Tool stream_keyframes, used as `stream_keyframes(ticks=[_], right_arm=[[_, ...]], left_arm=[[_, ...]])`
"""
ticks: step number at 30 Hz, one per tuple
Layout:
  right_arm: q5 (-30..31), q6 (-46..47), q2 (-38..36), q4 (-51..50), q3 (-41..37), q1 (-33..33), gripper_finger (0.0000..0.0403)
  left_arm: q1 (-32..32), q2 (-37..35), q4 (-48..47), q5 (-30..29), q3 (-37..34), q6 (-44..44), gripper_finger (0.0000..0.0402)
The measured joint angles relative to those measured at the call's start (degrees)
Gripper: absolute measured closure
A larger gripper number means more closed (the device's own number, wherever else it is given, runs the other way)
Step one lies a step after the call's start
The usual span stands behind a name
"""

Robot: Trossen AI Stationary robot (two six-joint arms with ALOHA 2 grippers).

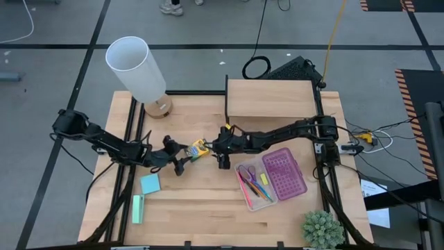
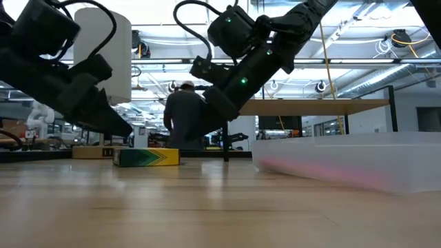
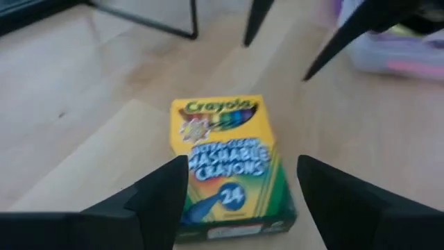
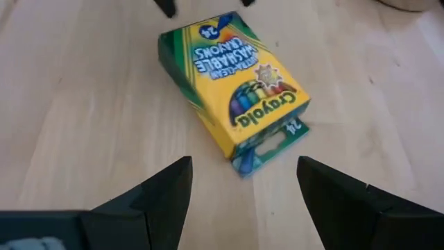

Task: Pack school essentials
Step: Put the yellow crayon box into the purple supply box

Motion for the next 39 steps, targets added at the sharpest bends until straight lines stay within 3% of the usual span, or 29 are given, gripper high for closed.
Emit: stream_keyframes(ticks=[9,15,27,33,39], right_arm=[[0.0,-0.5,0.0,3.6,-0.6,-0.1,0.0149],[-2.5,-0.3,0.0,3.8,-0.6,-0.2,0.0149],[-3.0,1.5,-0.1,9.6,-4.1,-0.2,0.0149],[-3.1,4.4,0.0,13.7,-7.6,0.3,0.0149],[-3.1,4.6,0.0,14.5,-7.8,1.1,0.0149]], left_arm=[[2.4,0.0,-4.0,-4.1,0.0,0.4,0.0135],[5.1,0.0,-1.3,0.0,0.0,-0.4,0.0135],[7.7,-0.3,-3.9,0.8,0.0,-2.1,0.0135],[7.4,-4.3,-3.1,4.8,0.0,-3.2,0.0135],[5.4,-9.3,-7.3,5.2,0.1,-0.6,0.0135]])
